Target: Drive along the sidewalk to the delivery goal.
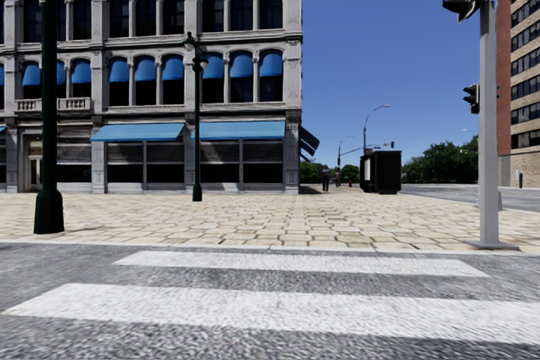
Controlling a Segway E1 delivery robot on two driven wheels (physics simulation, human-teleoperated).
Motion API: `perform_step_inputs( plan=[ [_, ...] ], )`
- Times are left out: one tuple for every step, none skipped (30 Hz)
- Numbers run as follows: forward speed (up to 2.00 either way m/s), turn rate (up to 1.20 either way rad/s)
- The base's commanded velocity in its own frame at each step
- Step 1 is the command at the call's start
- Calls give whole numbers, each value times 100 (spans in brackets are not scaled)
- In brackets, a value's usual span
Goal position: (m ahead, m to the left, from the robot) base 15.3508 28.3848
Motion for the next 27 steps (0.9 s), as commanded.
perform_step_inputs(
  plan=[
    [200, 0],
    [200, 0],
    [200, 0],
    [200, 0],
    [200, 0],
    [200, 0],
    [200, 0],
    [200, 0],
    [200, 0],
    [200, 0],
    [200, 0],
    [200, 0],
    [200, 0],
    [200, 0],
    [200, 0],
    [200, 0],
    [200, 0],
    [200, 0],
    [200, 0],
    [200, 0],
    [200, 0],
    [200, 0],
    [200, 0],
    [200, 0],
    [200, 0],
    [200, 0],
    [200, 0]
  ],
)
